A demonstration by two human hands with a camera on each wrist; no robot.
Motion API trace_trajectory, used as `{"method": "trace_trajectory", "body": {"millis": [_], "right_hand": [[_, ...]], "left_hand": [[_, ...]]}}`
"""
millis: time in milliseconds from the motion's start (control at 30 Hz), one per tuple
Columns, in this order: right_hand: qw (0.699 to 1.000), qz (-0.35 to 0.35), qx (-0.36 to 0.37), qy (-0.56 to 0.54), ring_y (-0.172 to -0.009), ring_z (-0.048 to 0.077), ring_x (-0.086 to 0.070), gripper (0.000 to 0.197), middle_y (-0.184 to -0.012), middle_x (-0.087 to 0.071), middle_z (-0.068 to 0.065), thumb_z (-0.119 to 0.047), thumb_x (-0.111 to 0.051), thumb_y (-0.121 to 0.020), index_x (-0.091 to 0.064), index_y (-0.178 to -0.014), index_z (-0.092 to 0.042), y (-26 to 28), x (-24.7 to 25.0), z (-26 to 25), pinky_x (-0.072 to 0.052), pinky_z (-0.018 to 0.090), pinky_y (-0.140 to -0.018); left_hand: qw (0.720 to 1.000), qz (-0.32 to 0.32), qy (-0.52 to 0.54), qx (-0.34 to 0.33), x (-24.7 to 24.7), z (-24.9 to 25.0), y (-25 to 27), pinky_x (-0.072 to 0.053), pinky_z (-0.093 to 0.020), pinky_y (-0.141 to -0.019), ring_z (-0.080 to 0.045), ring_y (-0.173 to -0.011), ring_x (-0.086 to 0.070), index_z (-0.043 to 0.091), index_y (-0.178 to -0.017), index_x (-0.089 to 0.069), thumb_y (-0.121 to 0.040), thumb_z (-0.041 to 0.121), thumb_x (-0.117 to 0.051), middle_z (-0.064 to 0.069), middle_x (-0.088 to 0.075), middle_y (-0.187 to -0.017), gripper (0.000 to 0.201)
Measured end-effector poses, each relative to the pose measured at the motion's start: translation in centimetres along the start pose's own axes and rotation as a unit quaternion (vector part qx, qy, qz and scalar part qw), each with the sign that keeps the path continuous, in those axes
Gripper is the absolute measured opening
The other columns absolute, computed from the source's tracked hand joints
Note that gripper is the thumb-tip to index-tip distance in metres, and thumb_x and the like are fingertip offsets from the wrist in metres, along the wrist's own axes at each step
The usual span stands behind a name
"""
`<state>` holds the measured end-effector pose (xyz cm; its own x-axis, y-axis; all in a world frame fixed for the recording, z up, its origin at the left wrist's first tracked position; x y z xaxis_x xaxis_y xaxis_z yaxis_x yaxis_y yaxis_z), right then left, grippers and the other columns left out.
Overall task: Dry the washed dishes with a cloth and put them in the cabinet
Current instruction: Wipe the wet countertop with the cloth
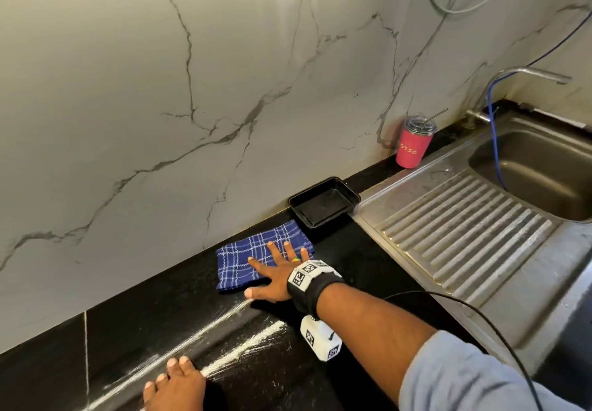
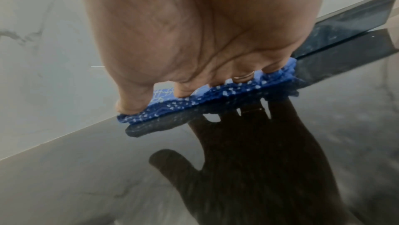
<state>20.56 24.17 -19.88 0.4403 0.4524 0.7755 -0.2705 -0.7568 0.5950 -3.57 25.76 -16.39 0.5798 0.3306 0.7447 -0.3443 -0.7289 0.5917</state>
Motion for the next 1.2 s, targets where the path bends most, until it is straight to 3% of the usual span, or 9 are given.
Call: {"method": "trace_trajectory", "body": {"millis": [267, 500, 600, 667, 733, 867, 1000, 1100, 1200], "right_hand": [[0.999, 0.015, 0.017, 0.047, -0.148, 0.037, 0.023, 0.088, -0.162, 0.028, -0.002, -0.09, -0.033, -0.079, 0.01, -0.149, -0.058, -3.2, 2.6, -0.4, 0.017, 0.064, -0.113], [0.996, -0.033, 0.064, 0.048, -0.144, 0.037, 0.033, 0.095, -0.157, 0.038, -0.005, -0.087, -0.045, -0.077, 0.016, -0.145, -0.061, 4.2, -3.3, -1.1, 0.019, 0.063, -0.113], [0.991, -0.047, 0.112, 0.048, -0.14, 0.033, 0.039, 0.097, -0.154, 0.041, -0.005, -0.085, -0.05, -0.076, 0.018, -0.143, -0.063, 11.0, -8.7, -3.2, 0.023, 0.06, -0.112], [0.985, -0.06, 0.157, 0.049, -0.135, 0.034, 0.044, 0.099, -0.153, 0.044, -0.002, -0.083, -0.052, -0.076, 0.018, -0.143, -0.063, 15.1, -12.8, -5.8, 0.028, 0.06, -0.109], [0.973, -0.076, 0.207, 0.061, -0.132, 0.035, 0.047, 0.098, -0.151, 0.046, -0.001, -0.081, -0.052, -0.079, 0.02, -0.143, -0.062, 17.8, -16.1, -9.2, 0.03, 0.061, -0.105], [0.956, -0.079, 0.265, 0.101, -0.139, 0.032, 0.041, 0.081, -0.155, 0.04, -0.007, -0.082, -0.038, -0.086, 0.019, -0.141, -0.063, 19.6, -20.5, -16.4, 0.029, 0.061, -0.107], [0.978, 0.023, 0.168, 0.118, -0.15, 0.031, 0.022, 0.065, -0.163, 0.02, -0.01, -0.078, -0.021, -0.091, 0.004, -0.148, -0.06, 16.0, -15.9, -14.4, 0.019, 0.06, -0.114], [0.998, 0.037, -0.025, 0.04, -0.15, 0.036, 0.018, 0.066, -0.163, 0.022, -0.008, -0.079, -0.018, -0.09, 0.01, -0.147, -0.06, 14.3, -11.1, -3.6, 0.01, 0.063, -0.116], [0.983, 0.027, -0.178, -0.048, -0.15, 0.036, 0.017, 0.07, -0.163, 0.025, -0.006, -0.083, -0.02, -0.088, 0.012, -0.146, -0.061, 17.7, -11.2, 5.7, 0.003, 0.064, -0.117]], "left_hand": [[0.998, -0.056, 0.021, -0.007, -1.6, -0.4, -0.7, -0.007, -0.053, -0.125, -0.034, -0.156, -0.01, 0.001, -0.159, 0.005, -0.102, 0.033, -0.048, -0.017, 0.005, -0.169, 0.084], [0.991, -0.037, 0.113, -0.058, -2.1, -0.8, -0.6, -0.002, -0.057, -0.124, -0.03, -0.157, -0.005, 0.006, -0.16, 0.008, -0.077, 0.059, -0.077, -0.015, 0.007, -0.169, 0.131], [0.976, 0.003, 0.206, -0.068, -2.6, -2.2, 0.7, -0.015, -0.049, -0.125, -0.029, -0.155, -0.017, 0.01, -0.162, -0.008, -0.086, 0.054, -0.072, -0.013, -0.008, -0.169, 0.109], [0.94, 0.088, 0.327, -0.047, -2.5, -4.5, 2.4, -0.034, -0.039, -0.115, -0.029, -0.142, -0.043, 0.015, -0.155, -0.036, -0.095, 0.041, -0.065, -0.01, -0.044, -0.157, 0.072], [0.904, 0.172, 0.391, -0.01, -3.0, -7.0, 4.6, -0.043, -0.04, -0.107, -0.031, -0.125, -0.059, 0.016, -0.141, -0.058, -0.099, 0.028, -0.063, -0.009, -0.067, -0.134, 0.044], [0.897, 0.217, 0.385, 0.029, -6.0, -9.0, 8.5, -0.046, -0.047, -0.105, -0.032, -0.118, -0.063, 0.019, -0.137, -0.06, -0.096, 0.026, -0.065, -0.008, -0.069, -0.128, 0.042], [0.896, 0.223, 0.383, 0.03, -8.0, -10.5, 10.2, -0.043, -0.049, -0.108, -0.033, -0.128, -0.052, 0.014, -0.145, -0.05, -0.088, 0.028, -0.074, -0.013, -0.056, -0.139, 0.063], [0.896, 0.216, 0.387, 0.04, -9.3, -11.9, 11.1, -0.042, -0.048, -0.11, -0.031, -0.133, -0.046, 0.016, -0.147, -0.046, -0.09, 0.034, -0.072, -0.01, -0.051, -0.142, 0.065], [0.897, 0.204, 0.392, 0.027, -10.1, -11.9, 11.6, -0.042, -0.047, -0.11, -0.029, -0.134, -0.046, 0.019, -0.146, -0.048, -0.092, 0.038, -0.069, -0.007, -0.05, -0.144, 0.061]]}}
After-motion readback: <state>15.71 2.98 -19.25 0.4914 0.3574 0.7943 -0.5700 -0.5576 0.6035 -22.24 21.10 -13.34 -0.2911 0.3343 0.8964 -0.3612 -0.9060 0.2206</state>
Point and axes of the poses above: each hand's wrist, its own y-axis away from the middle knuckle, its own x-axis out of the back of the hand, z = x × y, the point moved 10 cm from there along -y, towards the middle knuckle
